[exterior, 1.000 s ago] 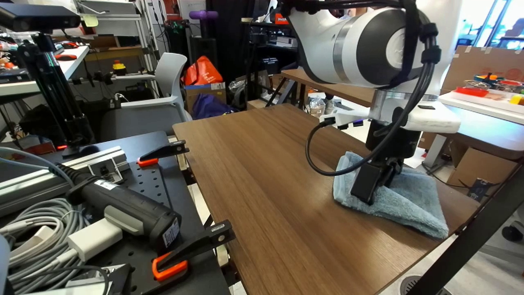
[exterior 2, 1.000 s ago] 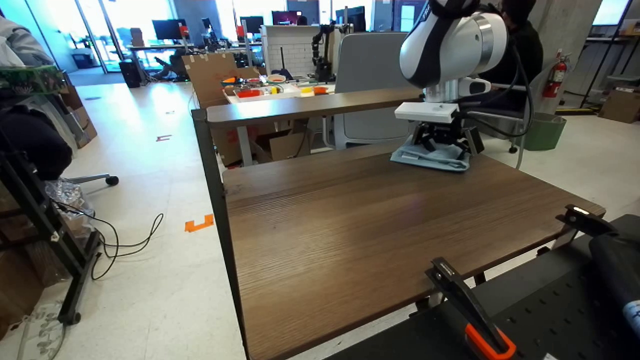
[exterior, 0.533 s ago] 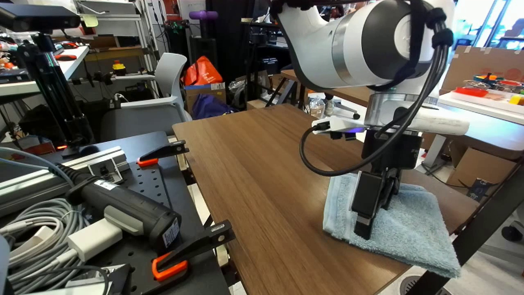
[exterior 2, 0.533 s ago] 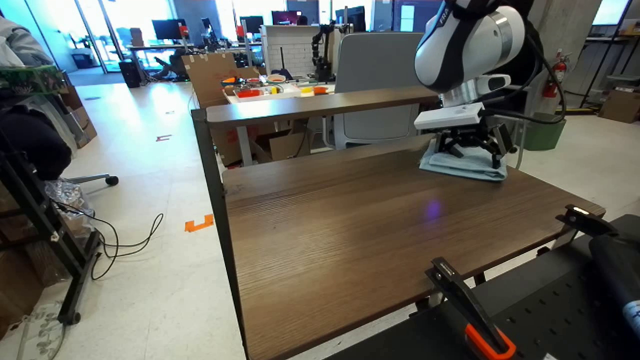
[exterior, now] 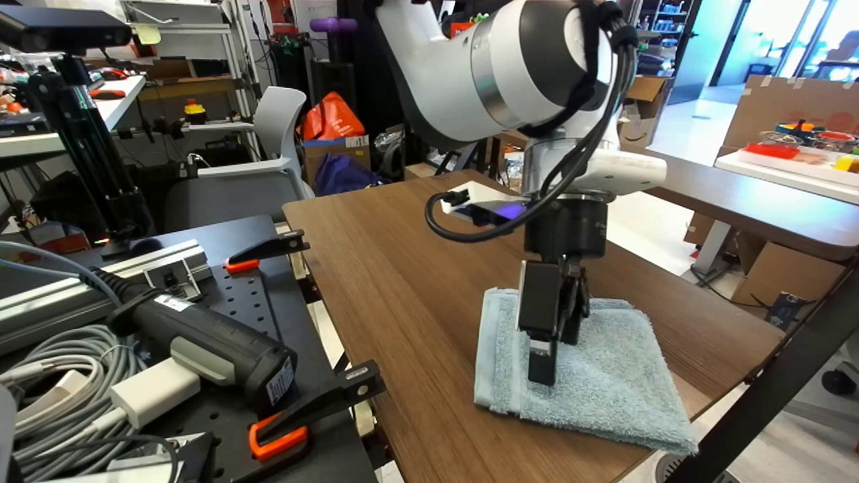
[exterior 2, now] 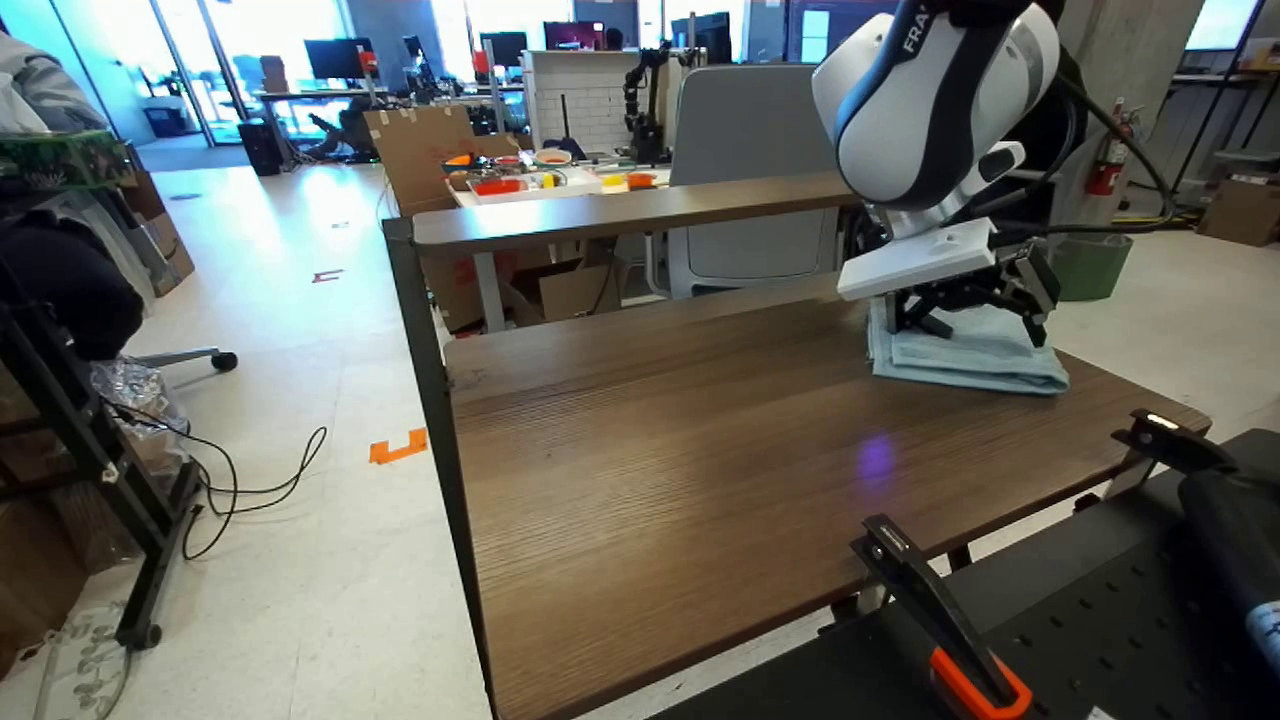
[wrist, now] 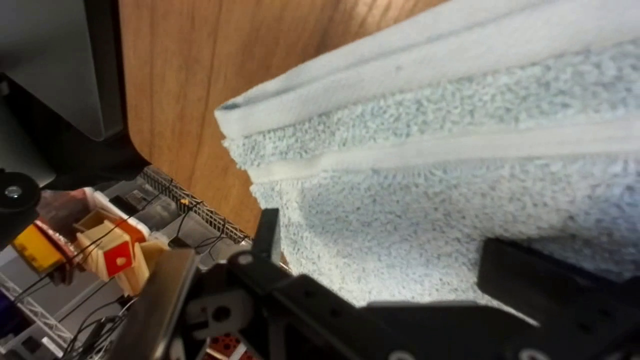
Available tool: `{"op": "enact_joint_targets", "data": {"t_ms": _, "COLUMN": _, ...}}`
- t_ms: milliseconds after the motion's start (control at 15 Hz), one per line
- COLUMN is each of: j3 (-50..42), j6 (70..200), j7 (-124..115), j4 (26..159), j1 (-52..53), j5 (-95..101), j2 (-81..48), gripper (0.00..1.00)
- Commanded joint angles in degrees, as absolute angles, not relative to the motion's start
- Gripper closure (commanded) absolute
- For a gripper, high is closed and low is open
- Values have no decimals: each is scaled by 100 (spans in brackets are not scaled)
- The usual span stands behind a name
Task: Wipe the table with the towel
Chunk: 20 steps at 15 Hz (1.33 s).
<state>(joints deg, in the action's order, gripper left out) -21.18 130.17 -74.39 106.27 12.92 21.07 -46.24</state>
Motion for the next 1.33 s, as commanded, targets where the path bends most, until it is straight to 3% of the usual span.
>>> {"op": "enact_joint_targets", "data": {"t_ms": 0, "j3": -1974, "j6": 13033, "j7": -7776, "j4": 11294, "j1": 1693, "j5": 2786, "j2": -4716, "gripper": 0}}
{"op": "enact_joint_targets", "data": {"t_ms": 733, "j3": -1825, "j6": 12759, "j7": -8013, "j4": 11254, "j1": 1795, "j5": 3476, "j2": -4248, "gripper": 0}}
{"op": "enact_joint_targets", "data": {"t_ms": 1267, "j3": -1477, "j6": 14534, "j7": -7918, "j4": 11234, "j1": 942, "j5": 2623, "j2": -4465, "gripper": 0}}
